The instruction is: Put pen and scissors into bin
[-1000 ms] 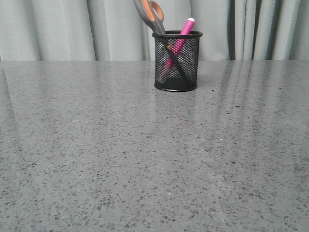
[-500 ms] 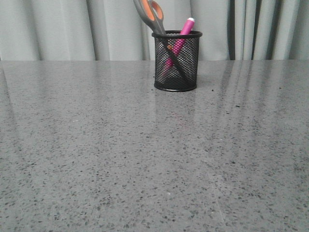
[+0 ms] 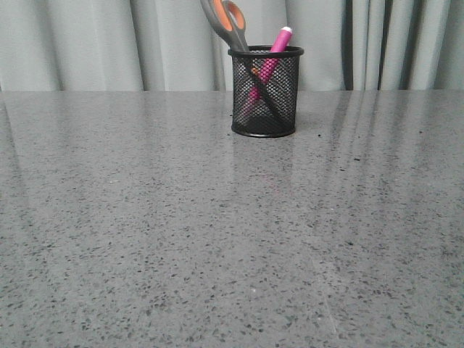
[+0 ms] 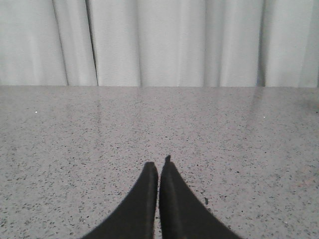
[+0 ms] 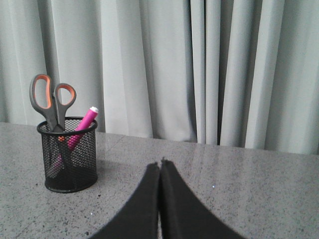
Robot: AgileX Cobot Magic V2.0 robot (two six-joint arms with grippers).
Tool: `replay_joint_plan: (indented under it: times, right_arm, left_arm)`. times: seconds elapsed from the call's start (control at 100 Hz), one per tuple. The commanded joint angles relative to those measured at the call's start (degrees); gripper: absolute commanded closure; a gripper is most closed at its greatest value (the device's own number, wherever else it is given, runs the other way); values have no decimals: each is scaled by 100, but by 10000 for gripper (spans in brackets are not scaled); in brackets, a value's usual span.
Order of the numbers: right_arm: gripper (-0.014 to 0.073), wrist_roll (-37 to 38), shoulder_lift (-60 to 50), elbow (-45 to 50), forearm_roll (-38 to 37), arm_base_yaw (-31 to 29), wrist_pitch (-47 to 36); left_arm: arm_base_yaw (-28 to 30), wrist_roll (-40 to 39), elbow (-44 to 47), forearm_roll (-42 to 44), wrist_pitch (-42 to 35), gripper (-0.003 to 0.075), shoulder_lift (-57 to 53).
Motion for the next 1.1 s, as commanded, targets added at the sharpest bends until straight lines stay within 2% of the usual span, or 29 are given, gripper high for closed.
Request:
replay_joint_plan:
  times: [0.0,0.15,0.22,0.29,0.37,0.59,1.09]
  right_arm:
    - [670,-195,-138,-152,-106,-91,-336]
    - [670,-138,-648,-144,-88,-621,748]
    - [670,113,-910,-100,-351,-995,1211]
    - [670,518,-1216,80,-808,-1313,1328]
    - [670,841,-1603,308,-970,-1468,1462]
    - [670,1158,-2158,556,-1259,-1489,2318]
    - [670,1158,-2158,556,-1325,-1489,2555]
  left_arm:
    - [-34,-38,261,-67,-419,739,-194]
    - [-34,-38,261,-67,-419,739,-194]
    - [-34,-38,261,-67,-419,739,-194]
    - [-34,-38,261,-67,-419,739,-194]
    - [-34,-38,261,-67,-419,739,-194]
    - [-34,-38,261,-67,-419,739,-194]
    - [-34,-38,261,-67,-419,739,-194]
